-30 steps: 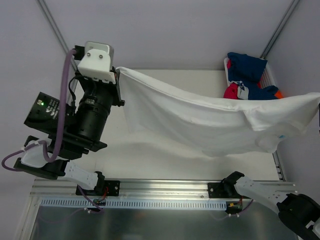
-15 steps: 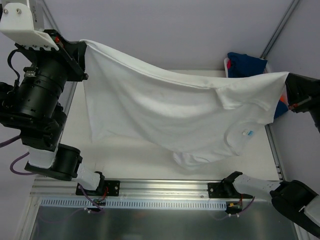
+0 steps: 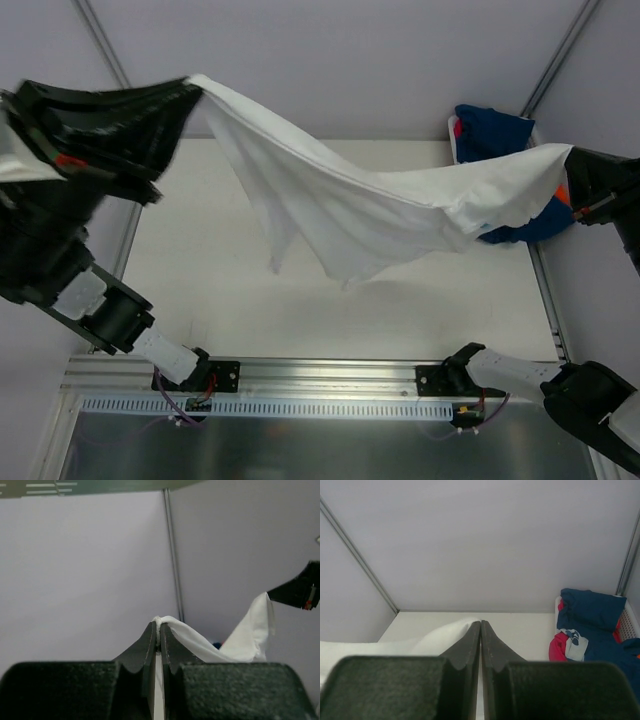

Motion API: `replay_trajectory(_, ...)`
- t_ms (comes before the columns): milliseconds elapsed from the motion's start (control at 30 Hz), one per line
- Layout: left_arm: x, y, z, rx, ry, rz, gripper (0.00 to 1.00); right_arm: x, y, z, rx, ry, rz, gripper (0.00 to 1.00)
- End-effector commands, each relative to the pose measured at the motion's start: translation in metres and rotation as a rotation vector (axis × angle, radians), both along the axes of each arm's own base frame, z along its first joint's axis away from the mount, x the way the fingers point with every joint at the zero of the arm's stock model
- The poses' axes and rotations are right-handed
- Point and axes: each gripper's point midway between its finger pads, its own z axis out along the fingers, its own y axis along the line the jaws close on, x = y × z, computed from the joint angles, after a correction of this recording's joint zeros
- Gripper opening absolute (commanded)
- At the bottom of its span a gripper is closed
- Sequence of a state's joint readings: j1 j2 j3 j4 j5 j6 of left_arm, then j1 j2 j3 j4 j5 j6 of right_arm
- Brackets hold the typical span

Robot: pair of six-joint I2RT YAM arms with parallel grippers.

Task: Fold and stack the t-shirts
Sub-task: Flatten out the tshirt

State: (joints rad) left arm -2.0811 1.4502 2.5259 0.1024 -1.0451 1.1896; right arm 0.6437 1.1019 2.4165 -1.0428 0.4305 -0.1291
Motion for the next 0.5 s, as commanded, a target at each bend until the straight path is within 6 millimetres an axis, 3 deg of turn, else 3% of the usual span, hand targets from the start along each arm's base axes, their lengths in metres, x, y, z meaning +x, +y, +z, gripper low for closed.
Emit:
replay_trajectory(0,0.036,0.102,0.043,-0.331,0.000,-0.337,0.00,0.004,-0.002,0.008,-0.013,-0.031,-0.021,0.05)
replay_trajectory(100,0.055,0.115,0.039,-0.351,-0.003,-0.459,0.00,0.008,0.000,0.004,-0.023,-0.019,-0.025,0.05)
replay_trajectory(133,0.046,0.102,0.036,-0.327,-0.016,-0.534,0.00,0.010,0.001,0.003,-0.028,-0.014,-0.028,0.05)
replay_trajectory(200,0.048,0.099,0.030,-0.291,-0.052,-0.552,0.00,0.014,0.003,-0.002,-0.039,0.003,-0.036,0.05)
replay_trajectory(233,0.036,0.089,0.024,-0.235,-0.084,-0.534,0.00,0.016,0.004,-0.004,-0.043,0.011,-0.037,0.05)
replay_trajectory(300,0.036,0.083,0.027,-0.164,-0.139,-0.409,0.00,0.022,0.009,-0.010,-0.055,0.026,-0.030,0.05)
replay_trajectory(333,0.058,0.094,0.031,-0.237,-0.040,-0.320,0.00,0.024,0.012,-0.010,-0.054,0.027,-0.028,0.05)
replay_trajectory(367,0.049,0.087,0.033,-0.122,-0.147,-0.173,0.00,0.026,0.014,-0.012,-0.056,0.031,-0.025,0.05)
replay_trajectory(433,0.076,0.106,0.033,-0.159,-0.065,-0.037,0.00,0.032,0.020,-0.016,-0.059,0.047,-0.018,0.04)
replay_trajectory(467,0.060,0.101,0.039,-0.098,-0.146,0.046,0.00,0.035,0.023,-0.018,-0.062,0.053,-0.012,0.04)
